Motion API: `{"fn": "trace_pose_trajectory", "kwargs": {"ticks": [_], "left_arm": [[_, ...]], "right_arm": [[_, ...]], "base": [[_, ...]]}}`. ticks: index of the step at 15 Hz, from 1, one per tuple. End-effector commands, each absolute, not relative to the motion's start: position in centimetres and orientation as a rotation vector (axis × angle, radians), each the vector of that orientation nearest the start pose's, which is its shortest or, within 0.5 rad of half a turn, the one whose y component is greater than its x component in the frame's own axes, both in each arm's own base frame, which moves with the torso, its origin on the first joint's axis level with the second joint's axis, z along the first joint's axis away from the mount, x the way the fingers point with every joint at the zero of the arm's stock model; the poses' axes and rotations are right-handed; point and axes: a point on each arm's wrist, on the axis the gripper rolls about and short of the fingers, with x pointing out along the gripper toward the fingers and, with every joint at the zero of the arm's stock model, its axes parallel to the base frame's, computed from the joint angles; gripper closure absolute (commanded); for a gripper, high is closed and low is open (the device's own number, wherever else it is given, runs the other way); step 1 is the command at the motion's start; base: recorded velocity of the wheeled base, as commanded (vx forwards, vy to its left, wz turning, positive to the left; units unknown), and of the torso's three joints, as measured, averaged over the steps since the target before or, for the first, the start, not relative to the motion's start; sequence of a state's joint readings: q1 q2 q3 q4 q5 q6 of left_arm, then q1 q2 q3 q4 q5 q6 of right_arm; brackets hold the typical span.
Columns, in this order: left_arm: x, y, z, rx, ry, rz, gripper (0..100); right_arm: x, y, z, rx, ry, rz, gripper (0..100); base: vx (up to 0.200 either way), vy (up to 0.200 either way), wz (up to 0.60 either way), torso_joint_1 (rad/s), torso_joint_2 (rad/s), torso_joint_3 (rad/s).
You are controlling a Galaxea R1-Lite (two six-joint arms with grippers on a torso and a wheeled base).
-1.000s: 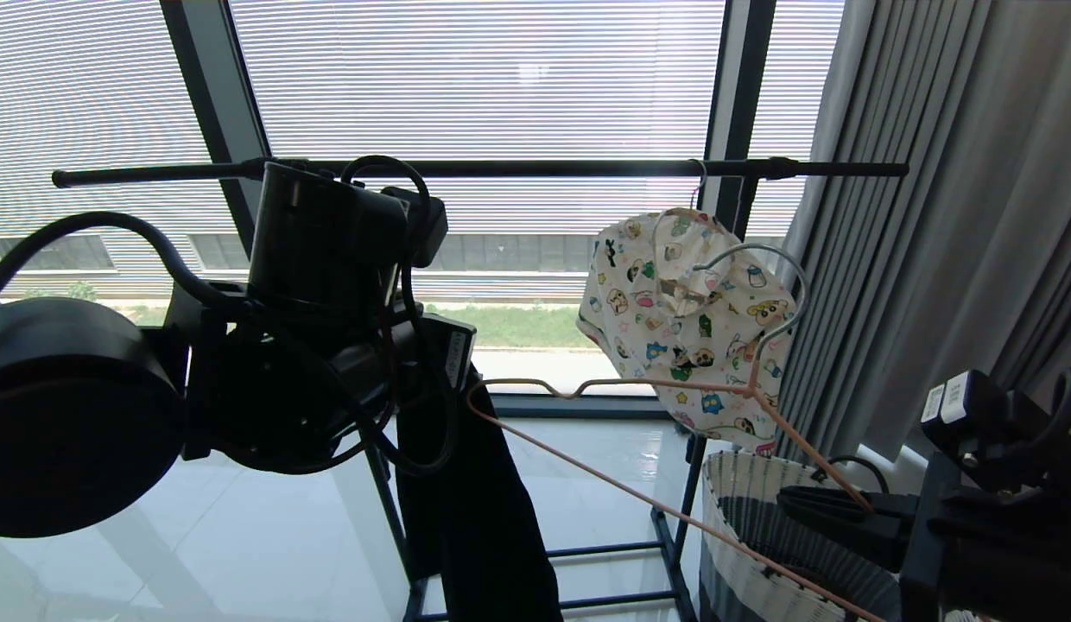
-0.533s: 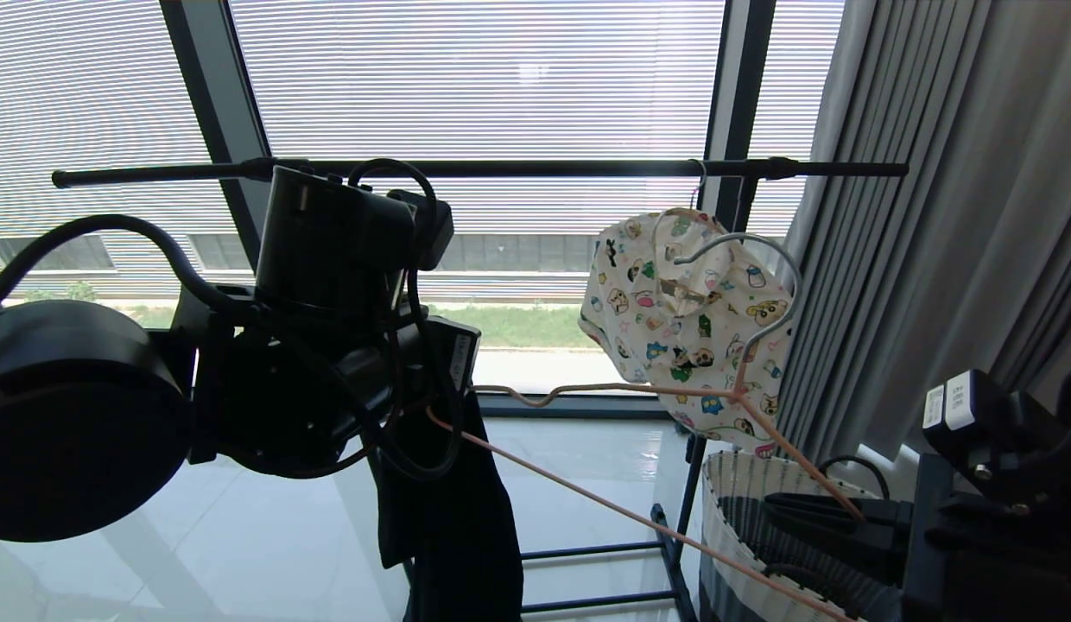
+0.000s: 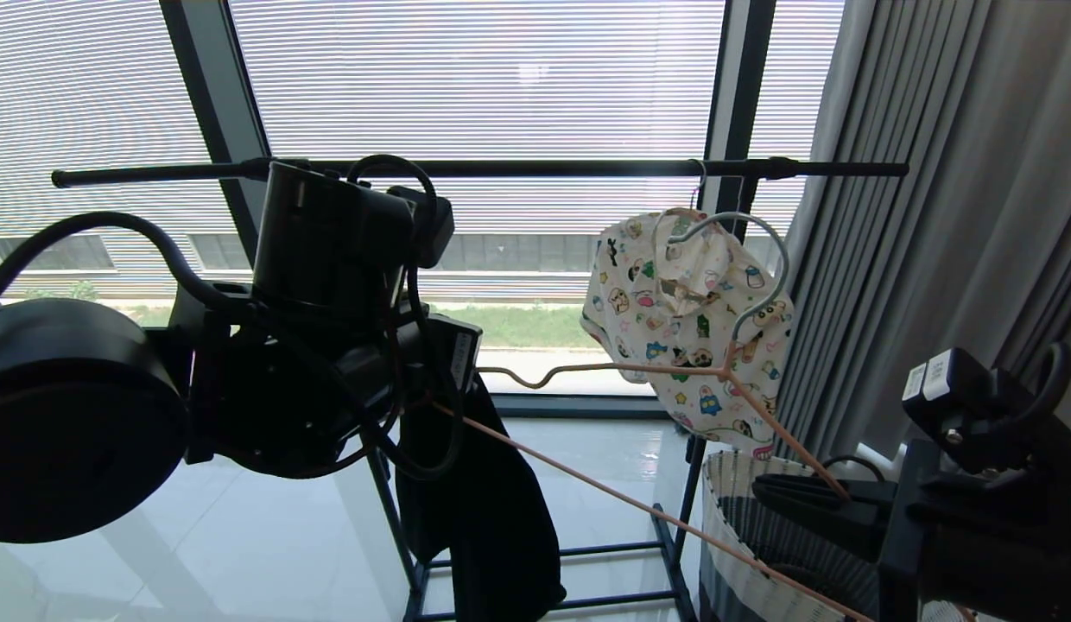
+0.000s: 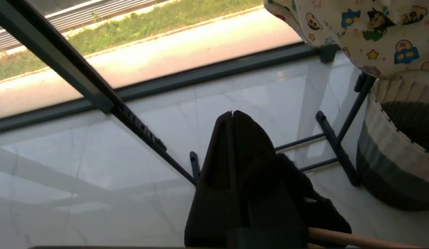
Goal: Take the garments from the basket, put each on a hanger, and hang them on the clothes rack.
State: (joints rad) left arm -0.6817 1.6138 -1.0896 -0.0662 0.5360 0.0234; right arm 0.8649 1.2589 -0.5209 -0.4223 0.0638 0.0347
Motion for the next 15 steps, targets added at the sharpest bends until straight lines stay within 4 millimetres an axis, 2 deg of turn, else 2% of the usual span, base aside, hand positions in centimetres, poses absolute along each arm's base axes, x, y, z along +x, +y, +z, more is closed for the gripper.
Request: {"fn": "trace_pose_trajectory", "kwargs": {"ticks": [1,6,10,15], "left_arm": [[23.3,-17.4,23.4,0.285,0.375,-0.149,100],[24.0,-16.4,23.4,0.280,0.376,-0.087,100],[23.1,-17.8,23.3,0.293,0.371,-0.143,100],[22.5,-18.4,23.5,0.295,0.363,-0.170,100]], "right_arm": [[12.0,14.3,19.2,-0.096,0.319,0.913,100],[12.0,13.3,19.5,-0.082,0.297,0.873,100],[12.1,13.8,19.4,-0.089,0.307,0.891,100],[12.4,14.3,18.9,-0.100,0.332,0.895,100]], "base": [[0.000,0.000,0.00,0.000,0.00,0.000],[0.000,0.000,0.00,0.000,0.00,0.000],[0.000,0.000,0.00,0.000,0.00,0.000],[0.000,0.000,0.00,0.000,0.00,0.000]]}}
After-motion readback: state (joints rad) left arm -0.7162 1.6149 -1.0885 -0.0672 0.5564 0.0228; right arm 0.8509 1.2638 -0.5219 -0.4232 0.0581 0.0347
